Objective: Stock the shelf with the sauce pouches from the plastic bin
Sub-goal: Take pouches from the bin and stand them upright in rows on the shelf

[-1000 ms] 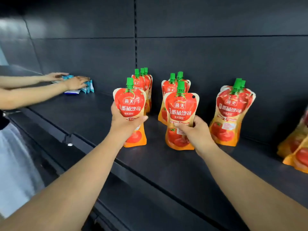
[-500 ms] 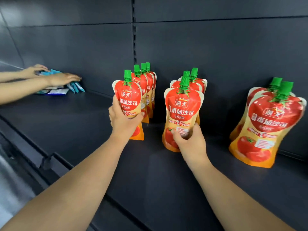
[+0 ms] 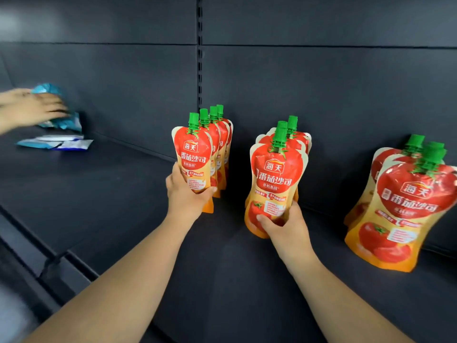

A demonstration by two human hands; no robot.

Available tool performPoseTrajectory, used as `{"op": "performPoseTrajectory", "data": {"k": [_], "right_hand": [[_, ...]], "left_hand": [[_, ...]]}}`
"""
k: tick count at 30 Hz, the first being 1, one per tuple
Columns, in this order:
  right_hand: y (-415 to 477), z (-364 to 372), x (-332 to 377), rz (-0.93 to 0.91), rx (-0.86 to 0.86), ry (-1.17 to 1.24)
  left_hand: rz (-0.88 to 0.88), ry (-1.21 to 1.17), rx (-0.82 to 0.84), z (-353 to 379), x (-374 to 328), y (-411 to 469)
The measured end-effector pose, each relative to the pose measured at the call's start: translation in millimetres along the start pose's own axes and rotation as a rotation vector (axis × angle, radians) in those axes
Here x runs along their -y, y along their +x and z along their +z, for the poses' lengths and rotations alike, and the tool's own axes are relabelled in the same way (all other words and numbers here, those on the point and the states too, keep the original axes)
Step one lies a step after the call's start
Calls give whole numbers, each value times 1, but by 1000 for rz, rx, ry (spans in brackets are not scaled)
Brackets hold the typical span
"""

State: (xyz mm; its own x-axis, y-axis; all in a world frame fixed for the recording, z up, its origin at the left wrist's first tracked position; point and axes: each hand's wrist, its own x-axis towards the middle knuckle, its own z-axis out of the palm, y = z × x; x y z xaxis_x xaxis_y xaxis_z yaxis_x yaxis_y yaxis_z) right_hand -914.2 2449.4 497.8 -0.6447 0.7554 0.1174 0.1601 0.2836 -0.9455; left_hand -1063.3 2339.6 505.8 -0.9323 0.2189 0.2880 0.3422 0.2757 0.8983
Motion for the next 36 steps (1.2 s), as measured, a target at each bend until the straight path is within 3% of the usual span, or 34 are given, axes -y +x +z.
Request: {"op": "performPoseTrajectory", "data": {"k": [28, 33, 36], "right_hand": [[7, 4, -5, -43, 59, -124], [3, -1, -6, -89, 25, -158], [-11, -19, -8, -111, -22, -189]], "left_hand": [[-23, -69, 148, 9, 35, 45], [-106, -24, 75, 2, 19, 17], [-36, 7, 29, -6, 4, -23]]}}
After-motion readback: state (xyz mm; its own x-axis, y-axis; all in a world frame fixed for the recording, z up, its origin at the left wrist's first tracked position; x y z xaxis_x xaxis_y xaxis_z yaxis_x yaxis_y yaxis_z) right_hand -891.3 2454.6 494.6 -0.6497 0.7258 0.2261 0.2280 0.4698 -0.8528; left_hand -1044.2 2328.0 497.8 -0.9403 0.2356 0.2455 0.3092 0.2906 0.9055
